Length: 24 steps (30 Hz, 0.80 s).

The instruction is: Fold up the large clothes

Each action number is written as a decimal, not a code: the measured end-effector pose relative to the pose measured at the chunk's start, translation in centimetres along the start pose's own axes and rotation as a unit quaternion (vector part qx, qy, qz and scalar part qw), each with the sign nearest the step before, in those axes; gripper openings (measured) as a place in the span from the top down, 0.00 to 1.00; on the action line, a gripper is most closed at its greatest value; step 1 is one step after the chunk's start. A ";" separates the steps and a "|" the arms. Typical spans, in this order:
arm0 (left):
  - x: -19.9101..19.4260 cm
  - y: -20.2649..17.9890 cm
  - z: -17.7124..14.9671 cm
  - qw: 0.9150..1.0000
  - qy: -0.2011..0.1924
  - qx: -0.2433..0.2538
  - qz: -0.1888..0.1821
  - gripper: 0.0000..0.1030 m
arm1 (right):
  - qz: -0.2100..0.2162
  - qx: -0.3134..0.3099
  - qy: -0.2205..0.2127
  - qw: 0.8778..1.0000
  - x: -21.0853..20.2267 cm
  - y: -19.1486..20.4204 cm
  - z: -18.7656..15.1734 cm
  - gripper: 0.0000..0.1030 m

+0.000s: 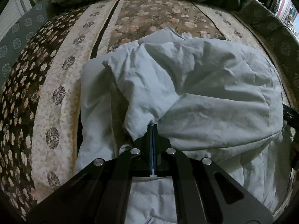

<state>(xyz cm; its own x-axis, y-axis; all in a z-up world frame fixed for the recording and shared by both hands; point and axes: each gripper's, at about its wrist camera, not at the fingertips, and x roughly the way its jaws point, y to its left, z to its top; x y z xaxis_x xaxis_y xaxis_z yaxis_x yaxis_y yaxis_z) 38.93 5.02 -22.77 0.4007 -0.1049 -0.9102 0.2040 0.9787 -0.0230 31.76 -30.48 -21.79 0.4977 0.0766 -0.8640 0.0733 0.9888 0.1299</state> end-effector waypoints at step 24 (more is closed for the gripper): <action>-2.6 3.0 0.3 0.997 -0.009 -0.039 -0.064 0.98 | 0.044 0.018 -0.028 0.998 -3.0 -0.9 0.8 0.26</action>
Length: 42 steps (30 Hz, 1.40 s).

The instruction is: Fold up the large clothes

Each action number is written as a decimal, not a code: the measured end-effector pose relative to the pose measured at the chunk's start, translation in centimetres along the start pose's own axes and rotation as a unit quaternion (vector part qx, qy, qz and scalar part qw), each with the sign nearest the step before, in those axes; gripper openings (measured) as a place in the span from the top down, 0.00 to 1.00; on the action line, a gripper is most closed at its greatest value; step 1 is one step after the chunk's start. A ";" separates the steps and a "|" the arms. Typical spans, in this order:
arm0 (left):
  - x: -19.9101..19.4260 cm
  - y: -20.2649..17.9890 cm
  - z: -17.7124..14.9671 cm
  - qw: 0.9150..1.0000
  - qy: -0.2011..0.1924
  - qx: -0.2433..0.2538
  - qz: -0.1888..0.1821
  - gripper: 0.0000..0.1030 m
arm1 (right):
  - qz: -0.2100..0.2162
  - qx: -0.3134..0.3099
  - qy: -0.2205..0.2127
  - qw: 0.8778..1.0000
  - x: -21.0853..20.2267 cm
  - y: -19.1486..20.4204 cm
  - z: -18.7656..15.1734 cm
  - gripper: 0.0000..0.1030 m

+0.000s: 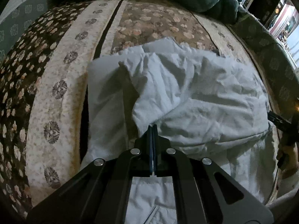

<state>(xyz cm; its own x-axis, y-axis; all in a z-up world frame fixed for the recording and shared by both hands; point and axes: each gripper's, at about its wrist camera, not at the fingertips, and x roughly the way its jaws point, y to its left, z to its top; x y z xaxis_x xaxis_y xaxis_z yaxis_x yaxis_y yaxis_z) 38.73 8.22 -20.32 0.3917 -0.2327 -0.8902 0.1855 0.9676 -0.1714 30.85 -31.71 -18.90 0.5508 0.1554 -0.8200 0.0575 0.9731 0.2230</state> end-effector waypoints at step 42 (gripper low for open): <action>5.9 -4.0 3.4 0.999 0.048 0.017 0.019 0.98 | 0.058 -0.037 -0.011 0.998 1.3 -0.9 5.6 0.58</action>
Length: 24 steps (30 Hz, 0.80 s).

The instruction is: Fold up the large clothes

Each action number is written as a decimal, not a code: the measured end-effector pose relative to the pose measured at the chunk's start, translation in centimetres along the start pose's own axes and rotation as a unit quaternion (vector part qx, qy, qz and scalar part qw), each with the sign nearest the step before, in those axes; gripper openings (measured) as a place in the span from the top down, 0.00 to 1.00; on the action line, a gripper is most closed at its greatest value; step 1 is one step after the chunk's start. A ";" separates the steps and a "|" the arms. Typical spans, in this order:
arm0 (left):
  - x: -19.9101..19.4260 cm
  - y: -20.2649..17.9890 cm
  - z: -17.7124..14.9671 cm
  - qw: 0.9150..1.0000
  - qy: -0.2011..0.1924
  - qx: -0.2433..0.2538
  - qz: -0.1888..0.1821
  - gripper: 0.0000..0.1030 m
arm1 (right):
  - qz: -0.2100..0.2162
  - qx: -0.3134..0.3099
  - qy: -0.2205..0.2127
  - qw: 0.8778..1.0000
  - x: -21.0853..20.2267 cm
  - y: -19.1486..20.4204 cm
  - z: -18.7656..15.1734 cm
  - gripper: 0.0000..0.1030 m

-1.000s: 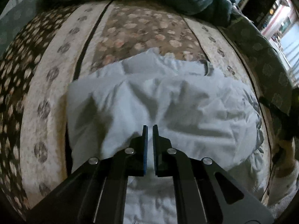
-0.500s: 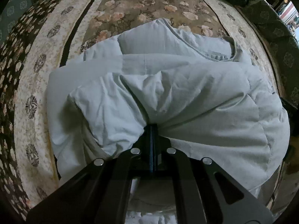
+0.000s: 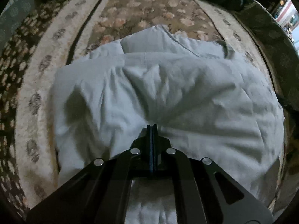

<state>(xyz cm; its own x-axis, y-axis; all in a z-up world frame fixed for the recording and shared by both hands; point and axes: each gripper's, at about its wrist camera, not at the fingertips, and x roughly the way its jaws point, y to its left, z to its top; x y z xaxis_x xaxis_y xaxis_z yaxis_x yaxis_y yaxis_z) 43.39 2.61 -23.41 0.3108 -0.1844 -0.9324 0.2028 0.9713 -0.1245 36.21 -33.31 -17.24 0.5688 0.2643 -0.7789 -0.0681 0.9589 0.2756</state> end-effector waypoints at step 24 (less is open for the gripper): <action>-20.1 -5.9 -22.8 0.987 -0.152 -0.027 0.033 0.33 | 0.010 0.040 -0.090 0.995 -20.5 8.3 -16.5 0.30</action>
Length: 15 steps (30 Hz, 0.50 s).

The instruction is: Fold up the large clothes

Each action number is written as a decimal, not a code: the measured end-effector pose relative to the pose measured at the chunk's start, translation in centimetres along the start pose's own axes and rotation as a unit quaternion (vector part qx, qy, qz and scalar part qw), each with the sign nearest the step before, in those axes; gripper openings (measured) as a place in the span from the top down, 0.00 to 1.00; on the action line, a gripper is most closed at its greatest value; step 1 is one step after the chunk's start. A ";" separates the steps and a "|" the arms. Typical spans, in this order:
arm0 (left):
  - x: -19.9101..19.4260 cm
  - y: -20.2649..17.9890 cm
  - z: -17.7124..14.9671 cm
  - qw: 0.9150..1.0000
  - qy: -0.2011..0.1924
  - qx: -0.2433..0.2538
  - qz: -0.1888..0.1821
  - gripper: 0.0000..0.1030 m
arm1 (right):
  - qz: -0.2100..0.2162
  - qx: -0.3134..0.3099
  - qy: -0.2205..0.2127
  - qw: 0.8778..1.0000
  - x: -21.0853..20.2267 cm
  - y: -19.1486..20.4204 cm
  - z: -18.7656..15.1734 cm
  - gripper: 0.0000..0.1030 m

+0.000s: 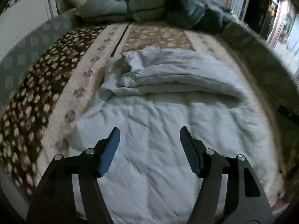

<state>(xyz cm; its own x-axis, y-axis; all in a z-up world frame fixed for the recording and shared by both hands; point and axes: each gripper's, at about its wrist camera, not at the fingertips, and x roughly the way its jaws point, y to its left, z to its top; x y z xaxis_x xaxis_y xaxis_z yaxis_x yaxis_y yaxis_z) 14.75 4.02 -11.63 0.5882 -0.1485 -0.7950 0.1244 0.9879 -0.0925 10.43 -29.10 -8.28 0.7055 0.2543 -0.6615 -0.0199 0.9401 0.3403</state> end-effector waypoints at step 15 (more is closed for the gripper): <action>-13.0 -1.1 -5.4 0.990 -0.128 0.022 0.046 0.03 | -0.039 0.045 -0.097 0.994 -13.6 2.4 -6.3 0.16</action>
<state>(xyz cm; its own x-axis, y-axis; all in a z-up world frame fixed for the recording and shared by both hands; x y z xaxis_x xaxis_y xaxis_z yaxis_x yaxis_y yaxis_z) 2.59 5.07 -4.41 0.7816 -0.0708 -0.6197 0.0928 0.9957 0.0034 -3.67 -28.84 -2.69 0.8254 0.1249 -0.5505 0.0977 0.9289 0.3572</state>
